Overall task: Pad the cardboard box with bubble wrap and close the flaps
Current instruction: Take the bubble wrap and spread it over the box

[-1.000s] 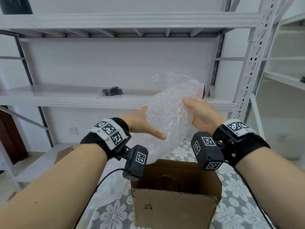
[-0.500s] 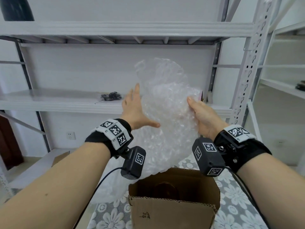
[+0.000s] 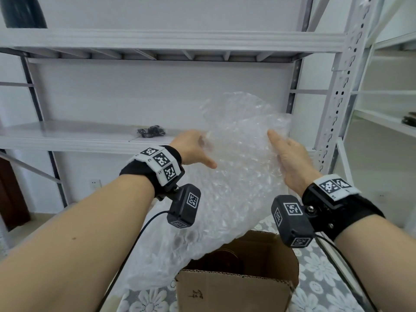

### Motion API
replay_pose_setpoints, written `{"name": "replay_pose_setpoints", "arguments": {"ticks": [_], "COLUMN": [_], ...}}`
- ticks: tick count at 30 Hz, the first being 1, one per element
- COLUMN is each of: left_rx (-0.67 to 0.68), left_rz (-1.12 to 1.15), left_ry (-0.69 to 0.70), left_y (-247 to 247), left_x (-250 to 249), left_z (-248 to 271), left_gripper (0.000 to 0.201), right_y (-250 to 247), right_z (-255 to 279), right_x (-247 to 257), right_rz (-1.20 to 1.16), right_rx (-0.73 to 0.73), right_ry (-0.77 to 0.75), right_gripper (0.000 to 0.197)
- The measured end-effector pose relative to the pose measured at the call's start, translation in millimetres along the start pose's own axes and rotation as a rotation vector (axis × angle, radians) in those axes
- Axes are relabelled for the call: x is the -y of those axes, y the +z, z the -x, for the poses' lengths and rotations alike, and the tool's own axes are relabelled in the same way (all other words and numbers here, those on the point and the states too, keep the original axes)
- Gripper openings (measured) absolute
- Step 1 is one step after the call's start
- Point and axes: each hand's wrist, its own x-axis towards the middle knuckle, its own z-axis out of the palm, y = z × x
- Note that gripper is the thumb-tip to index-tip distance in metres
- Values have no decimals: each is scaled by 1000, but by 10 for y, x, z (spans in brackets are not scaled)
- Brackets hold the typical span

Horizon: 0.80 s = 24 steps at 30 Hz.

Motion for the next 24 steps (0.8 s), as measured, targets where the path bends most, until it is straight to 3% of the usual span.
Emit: {"name": "replay_pose_setpoints", "arguments": {"ticks": [3, 5, 9, 11, 15, 18, 20, 22, 24], "left_rx": [-40, -14, 14, -47, -340, -556, -619, -520, -284], "left_rz": [-33, 5, 252, 265, 18, -48, -24, 21, 39], "left_ry": [-58, -96, -227, -214, -53, 52, 86, 68, -4], "left_y": [-82, -151, -231, -245, -273, -284, -269, -221, -134], "left_x": [78, 124, 110, 97, 64, 46, 23, -4, -24], "left_z": [-6, 12, 77, 66, 11, -46, -61, -23, 73], "left_gripper": [29, 18, 12, 12, 15, 19, 20, 32, 75], "right_y": [-97, -129, -139, -128, -94, -69, -46, -11, 1], "right_z": [-58, -76, -76, -79, -109, -121, -126, -98, -140], "right_x": [-41, -66, -101, -100, -68, -45, -28, -12, -59], "right_rz": [-5, 7, 112, 187, 259, 237, 168, 116, 77], "right_rx": [-49, -42, 13, 35, 114, 147, 169, 194, 176], "right_ry": [-8, -7, -47, -44, 15, 25, 25, 42, 86], "right_gripper": [41, 40, 28, 36, 84, 92, 93, 63, 48]}}
